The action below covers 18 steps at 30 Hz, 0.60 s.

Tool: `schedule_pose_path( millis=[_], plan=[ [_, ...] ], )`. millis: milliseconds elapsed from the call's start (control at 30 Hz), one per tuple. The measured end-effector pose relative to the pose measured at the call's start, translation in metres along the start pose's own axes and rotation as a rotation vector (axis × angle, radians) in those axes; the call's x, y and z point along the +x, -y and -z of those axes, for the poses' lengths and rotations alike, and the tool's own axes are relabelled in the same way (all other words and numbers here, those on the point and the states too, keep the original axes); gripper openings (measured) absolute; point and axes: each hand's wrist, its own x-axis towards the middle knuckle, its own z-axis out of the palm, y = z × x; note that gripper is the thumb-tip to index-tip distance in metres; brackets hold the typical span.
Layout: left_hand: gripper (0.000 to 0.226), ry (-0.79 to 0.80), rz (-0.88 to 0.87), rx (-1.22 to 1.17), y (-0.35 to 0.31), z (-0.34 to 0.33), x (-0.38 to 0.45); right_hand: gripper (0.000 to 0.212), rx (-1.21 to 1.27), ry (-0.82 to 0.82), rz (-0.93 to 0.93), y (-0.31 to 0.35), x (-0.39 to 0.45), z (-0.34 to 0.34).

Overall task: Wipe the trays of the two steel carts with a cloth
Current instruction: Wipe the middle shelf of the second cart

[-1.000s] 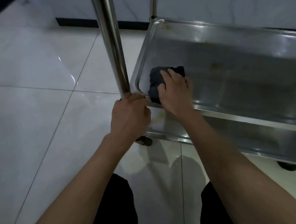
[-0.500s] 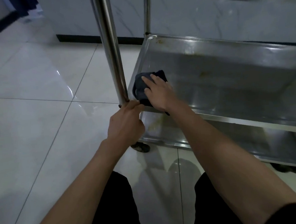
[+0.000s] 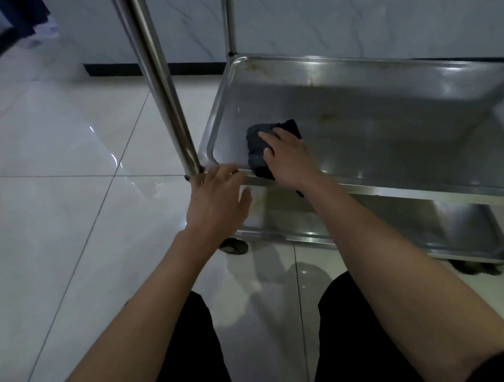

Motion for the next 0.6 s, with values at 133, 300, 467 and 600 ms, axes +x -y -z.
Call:
schedule_pose_path(
  millis=[133, 300, 467, 600],
  plan=[
    [0.035, 0.024, -0.101, -0.033, -0.036, -0.005, 0.014, 0.05, 0.008, -0.028, -0.046, -0.029, -0.018, 0.013],
    [0.03, 0.031, -0.149, -0.069, -0.072, -0.011, 0.033, 0.049, -0.036, -0.036, -0.106, -0.083, -0.046, 0.037],
    [0.029, 0.021, -0.21, -0.107, -0.106, -0.022, 0.047, 0.048, -0.019, -0.069, -0.198, -0.138, -0.078, 0.067],
    [0.029, 0.116, -0.176, -0.143, -0.139, -0.03, 0.057, 0.047, 0.027, -0.137, -0.28, -0.169, -0.098, 0.084]
  ],
)
